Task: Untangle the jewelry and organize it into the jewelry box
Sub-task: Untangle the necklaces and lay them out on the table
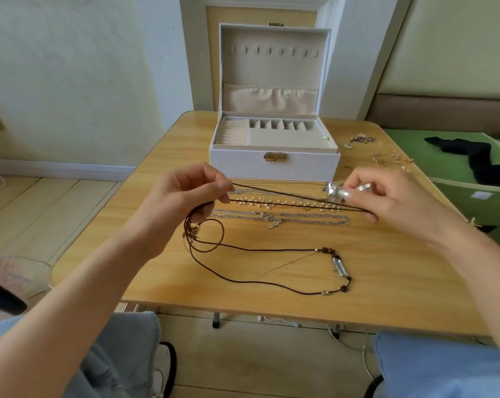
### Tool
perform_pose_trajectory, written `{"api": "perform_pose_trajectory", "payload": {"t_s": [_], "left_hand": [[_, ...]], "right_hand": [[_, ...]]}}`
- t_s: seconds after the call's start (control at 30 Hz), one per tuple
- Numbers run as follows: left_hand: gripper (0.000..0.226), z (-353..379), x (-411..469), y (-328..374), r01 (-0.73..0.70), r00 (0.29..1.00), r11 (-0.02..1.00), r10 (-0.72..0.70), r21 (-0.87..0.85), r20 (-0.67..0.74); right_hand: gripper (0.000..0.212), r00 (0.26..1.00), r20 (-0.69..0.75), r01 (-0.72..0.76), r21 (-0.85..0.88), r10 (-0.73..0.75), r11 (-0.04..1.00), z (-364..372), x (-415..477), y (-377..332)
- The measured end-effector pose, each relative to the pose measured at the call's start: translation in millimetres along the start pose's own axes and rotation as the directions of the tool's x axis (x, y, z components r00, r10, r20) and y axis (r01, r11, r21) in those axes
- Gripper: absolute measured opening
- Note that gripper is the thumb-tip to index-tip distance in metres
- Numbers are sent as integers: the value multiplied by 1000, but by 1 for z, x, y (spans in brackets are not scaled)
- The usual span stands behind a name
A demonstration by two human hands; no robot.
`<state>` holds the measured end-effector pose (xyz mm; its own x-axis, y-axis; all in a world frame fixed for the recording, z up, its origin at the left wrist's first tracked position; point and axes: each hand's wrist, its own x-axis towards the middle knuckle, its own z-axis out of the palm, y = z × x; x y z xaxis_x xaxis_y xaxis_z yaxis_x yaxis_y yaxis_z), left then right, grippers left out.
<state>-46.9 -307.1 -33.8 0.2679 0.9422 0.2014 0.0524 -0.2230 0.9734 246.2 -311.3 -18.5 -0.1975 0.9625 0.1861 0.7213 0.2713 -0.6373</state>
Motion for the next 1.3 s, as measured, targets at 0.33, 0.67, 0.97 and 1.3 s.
{"api": "perform_pose_trajectory", "payload": {"t_s": [0.33,0.67,0.97,1.3], "left_hand": [[17,13,-2,-4,36,997,986,-46,164,56],[19,34,-3,-3,61,957,998,-55,-13,286],[32,25,-2,3,61,943,998,-54,-10,328],[17,23,-4,0,-14,988,992,-5,126,155]], "right_hand": [[3,911,266,-284,-152,316,947,2,-6,6],[42,995,100,-34,343,0,939,29,-15,-47],[27,970,223,-22,462,-93,886,49,-6,-45],[2,987,62,117,352,-148,929,49,-6,-44]]}}
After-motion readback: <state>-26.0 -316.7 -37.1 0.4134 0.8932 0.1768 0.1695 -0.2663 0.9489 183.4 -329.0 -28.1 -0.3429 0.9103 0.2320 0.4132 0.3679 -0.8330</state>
